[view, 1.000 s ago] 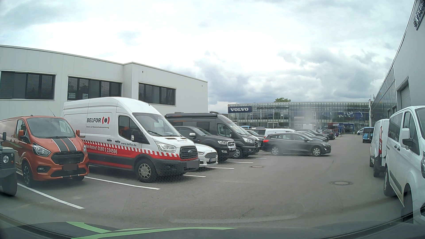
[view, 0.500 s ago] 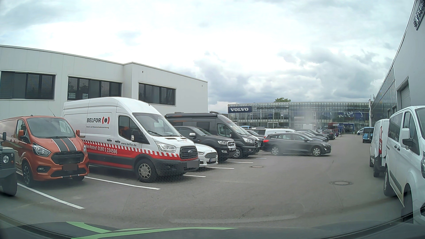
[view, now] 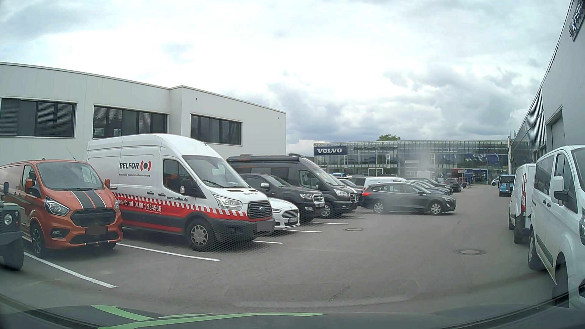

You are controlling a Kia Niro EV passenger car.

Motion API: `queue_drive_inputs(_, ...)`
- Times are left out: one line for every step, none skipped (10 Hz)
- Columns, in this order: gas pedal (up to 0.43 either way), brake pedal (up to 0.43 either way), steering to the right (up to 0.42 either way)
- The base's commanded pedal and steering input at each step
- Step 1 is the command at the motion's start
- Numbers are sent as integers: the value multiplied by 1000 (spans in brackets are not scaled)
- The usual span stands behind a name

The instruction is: Follow the waypoints while adhering to traffic rules and regulations

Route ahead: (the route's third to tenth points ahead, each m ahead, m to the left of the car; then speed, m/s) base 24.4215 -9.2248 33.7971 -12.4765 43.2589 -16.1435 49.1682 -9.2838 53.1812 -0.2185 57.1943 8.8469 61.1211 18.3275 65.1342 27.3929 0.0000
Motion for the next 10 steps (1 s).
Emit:
queue_drive_inputs(0,457,-601)
queue_drive_inputs(0,451,-598)
queue_drive_inputs(0,427,-596)
queue_drive_inputs(0,378,-596)
queue_drive_inputs(0,274,-596)
queue_drive_inputs(0,116,-595)
queue_drive_inputs(0,43,-593)
queue_drive_inputs(0,0,-590)
queue_drive_inputs(0,0,-585)
queue_drive_inputs(0,0,-576)
